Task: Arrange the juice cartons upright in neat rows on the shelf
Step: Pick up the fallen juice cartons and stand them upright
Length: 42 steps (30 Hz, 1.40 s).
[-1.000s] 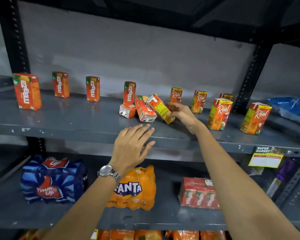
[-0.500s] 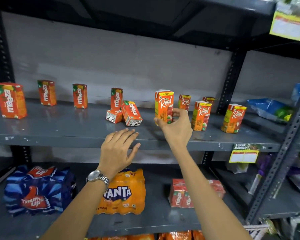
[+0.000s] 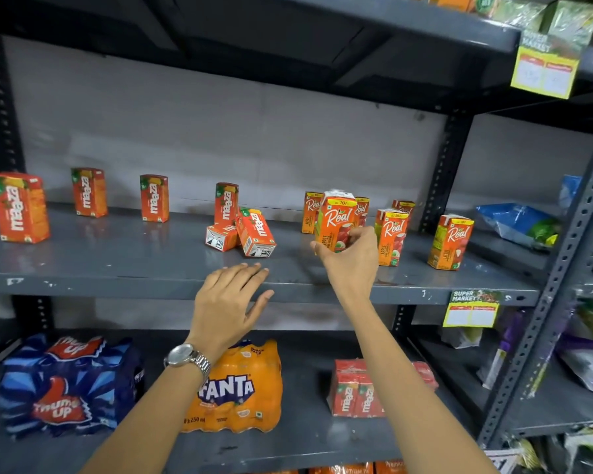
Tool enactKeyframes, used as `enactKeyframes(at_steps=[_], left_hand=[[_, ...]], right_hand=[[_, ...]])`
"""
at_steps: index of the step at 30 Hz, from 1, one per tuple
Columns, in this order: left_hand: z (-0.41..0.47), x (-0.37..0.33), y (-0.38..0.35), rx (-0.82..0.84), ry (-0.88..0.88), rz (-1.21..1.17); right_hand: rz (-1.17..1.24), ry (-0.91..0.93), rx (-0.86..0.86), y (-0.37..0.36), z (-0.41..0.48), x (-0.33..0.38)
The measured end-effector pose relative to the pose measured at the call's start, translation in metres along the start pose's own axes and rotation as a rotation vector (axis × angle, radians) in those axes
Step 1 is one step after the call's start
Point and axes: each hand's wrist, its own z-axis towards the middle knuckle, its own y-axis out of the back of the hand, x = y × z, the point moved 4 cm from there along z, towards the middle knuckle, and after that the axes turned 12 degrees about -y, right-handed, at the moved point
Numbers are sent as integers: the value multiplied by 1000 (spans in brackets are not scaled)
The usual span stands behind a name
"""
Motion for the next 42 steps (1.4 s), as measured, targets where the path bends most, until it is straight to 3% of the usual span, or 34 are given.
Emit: enactKeyframes(at_steps=[12,20,23,25,26,28,31,37,42], left_hand=[[-2,2,-4,1,-9,6],[2,2,0,11,3,-32],[1,8,3,6,-1,-75],[-4,17,9,-28,50,-88],[-7,23,13,-46,86,-93],[-15,36,20,-59,140,-86],[-28,52,30,-38,179,-57],[-40,67,33,61,146,-14],[-41,69,33,56,105,-3]], right_hand=[[-237,-52,52,-8,37,-15],[-239,-77,65,-12,32,-18],[-325,-46,-101,-6,21,-10],[-297,92,-228,-7,5,5],[-186,131,-146,-15,-2,12],[59,57,230,-44,-6,19],[53,-147,632,-87,-4,25],[37,-370,842,-118,11,31],[231,-533,940,-106,7,28]])
